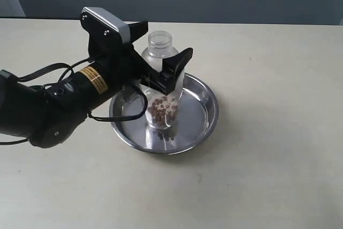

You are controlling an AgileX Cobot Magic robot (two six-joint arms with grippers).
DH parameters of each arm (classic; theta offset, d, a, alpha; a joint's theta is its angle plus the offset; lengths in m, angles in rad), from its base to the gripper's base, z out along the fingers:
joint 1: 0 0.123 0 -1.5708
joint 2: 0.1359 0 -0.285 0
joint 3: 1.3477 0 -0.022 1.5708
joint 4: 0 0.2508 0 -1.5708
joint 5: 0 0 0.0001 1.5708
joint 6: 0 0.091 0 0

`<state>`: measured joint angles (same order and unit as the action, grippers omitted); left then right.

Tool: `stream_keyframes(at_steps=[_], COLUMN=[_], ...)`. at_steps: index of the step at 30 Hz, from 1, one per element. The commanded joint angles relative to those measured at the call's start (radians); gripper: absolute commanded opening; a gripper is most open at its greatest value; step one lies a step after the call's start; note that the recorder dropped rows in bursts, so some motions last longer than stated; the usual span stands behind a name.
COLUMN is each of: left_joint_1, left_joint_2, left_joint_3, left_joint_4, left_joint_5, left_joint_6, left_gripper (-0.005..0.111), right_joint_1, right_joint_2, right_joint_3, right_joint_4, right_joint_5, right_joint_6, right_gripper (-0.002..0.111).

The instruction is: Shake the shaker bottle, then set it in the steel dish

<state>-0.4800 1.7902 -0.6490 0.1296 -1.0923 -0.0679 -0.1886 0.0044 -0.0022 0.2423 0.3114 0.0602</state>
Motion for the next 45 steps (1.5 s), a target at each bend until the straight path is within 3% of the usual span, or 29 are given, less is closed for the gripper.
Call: stream_keyframes(at_steps=[1, 4, 13, 16, 24, 27, 32, 35, 37, 40, 45], left_joint_1=[0.000, 0.000, 0.000, 0.000, 0.000, 0.000, 0.000, 0.002, 0.023, 0.094, 0.184], left_joint_2=[-0.057, -0.110, -0.361, -0.459, -0.732, -0.834, -0.997, -1.082, -1.136, -1.253, -1.445], left_joint_3=[0.003, 0.003, 0.003, 0.003, 0.003, 0.003, 0.003, 0.022, 0.047, 0.138, 0.297], left_joint_4=[-0.026, -0.024, -0.018, -0.078, -0.161, -0.169, -0.188, -0.200, -0.130, 0.024, 0.017], left_joint_5=[0.046, 0.120, 0.383, 0.478, 0.727, 0.802, 0.955, 0.976, 0.994, 1.009, 1.018], left_joint_6=[0.027, 0.098, 0.171, 0.226, 0.247, 0.432, 0.454, 0.503, 0.479, 0.287, 0.259], left_gripper=[0.103, 0.093, 0.017, 0.001, 0.001, 0.001, 0.001, 0.001, 0.001, 0.001, 0.001], right_joint_1=[0.001, 0.001, 0.001, 0.001, 0.001, 0.001, 0.001, 0.001, 0.001, 0.001, 0.001], right_joint_2=[-0.004, -0.004, -0.004, -0.004, -0.004, -0.004, -0.004, -0.004, -0.004, -0.004, -0.004], right_joint_3=[0.002, 0.002, 0.002, 0.002, 0.002, 0.002, 0.002, 0.002, 0.002, 0.002, 0.002], right_joint_4=[-0.005, -0.005, -0.005, -0.005, -0.005, -0.005, -0.005, -0.003, -0.005, -0.005, -0.005], right_joint_5=[-0.006, -0.006, -0.006, -0.006, -0.006, -0.006, -0.006, -0.006, -0.006, -0.006, -0.006], right_joint_6=[-0.003, -0.003, -0.003, -0.003, -0.003, -0.003, -0.003, -0.003, -0.003, -0.003, -0.003], right_gripper=[-0.001, -0.001, -0.001, -0.001, -0.001, -0.001, -0.001, -0.001, -0.001, -0.001, -0.001])
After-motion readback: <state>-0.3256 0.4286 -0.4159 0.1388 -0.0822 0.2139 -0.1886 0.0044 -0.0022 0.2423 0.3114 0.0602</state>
